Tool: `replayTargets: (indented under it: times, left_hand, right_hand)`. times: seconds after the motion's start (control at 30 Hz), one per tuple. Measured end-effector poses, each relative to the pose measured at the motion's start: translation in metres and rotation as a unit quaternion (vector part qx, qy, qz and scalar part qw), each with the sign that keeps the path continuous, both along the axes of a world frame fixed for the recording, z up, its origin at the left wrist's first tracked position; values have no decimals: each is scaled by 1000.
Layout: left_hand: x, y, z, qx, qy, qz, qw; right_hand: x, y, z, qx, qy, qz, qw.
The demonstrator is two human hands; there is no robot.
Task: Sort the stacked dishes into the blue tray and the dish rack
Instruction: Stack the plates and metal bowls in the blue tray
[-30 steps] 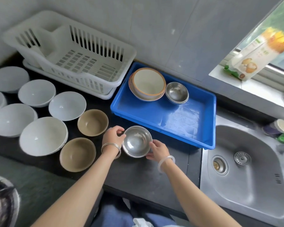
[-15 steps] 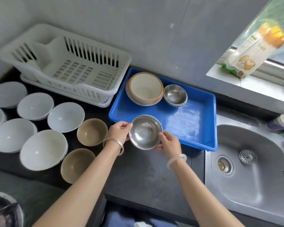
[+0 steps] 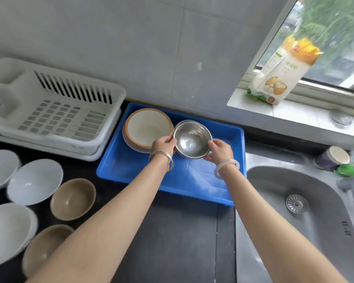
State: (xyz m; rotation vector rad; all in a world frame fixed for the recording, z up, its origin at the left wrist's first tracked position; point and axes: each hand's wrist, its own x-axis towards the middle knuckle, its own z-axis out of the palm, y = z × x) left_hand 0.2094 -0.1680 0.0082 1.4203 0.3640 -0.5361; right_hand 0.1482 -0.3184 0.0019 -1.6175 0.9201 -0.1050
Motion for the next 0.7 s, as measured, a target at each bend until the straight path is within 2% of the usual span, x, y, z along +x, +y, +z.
replayTargets:
  times: [0.1,0.23,0.47,0.7]
  left_hand:
    - [15,-21,-13,22,-16,4,1000]
    - [26,-39,-27,96,-57,-22,993]
    - [31,-59,-39,256,-126,-70,956]
    - [22,-66,-49,310,-154,-78,935]
  right_hand:
    - [23,-15,-7,-17,12,-1,1000]
    - [44,-28,-16,-43,29,3,999]
    - [63,-39,-37,-98,51,27,994]
    - [65,-39,-51,-184,63,63,979]
